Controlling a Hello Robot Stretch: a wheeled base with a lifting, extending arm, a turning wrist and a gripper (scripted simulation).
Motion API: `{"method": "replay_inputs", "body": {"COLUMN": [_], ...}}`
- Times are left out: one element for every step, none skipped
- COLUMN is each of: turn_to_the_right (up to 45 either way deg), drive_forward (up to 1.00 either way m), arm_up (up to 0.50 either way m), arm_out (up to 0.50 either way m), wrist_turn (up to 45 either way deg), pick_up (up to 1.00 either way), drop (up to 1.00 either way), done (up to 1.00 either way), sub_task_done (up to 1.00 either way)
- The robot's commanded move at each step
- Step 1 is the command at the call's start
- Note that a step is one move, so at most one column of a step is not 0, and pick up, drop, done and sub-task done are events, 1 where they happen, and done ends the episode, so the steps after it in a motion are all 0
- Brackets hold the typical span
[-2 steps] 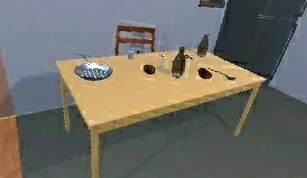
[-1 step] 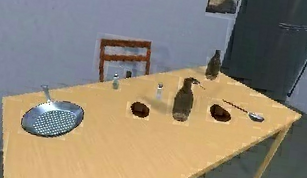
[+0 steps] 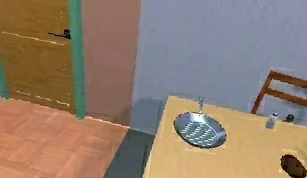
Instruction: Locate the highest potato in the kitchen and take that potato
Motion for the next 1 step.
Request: {"method": "replay_inputs", "body": {"turn_to_the_right": [-45.0], "drive_forward": [0.0], "arm_up": [0.0], "arm_out": [0.0], "wrist_turn": [0.0], "pick_up": [0.0], "drop": [0.0], "done": [0.0], "sub_task_done": [0.0]}}
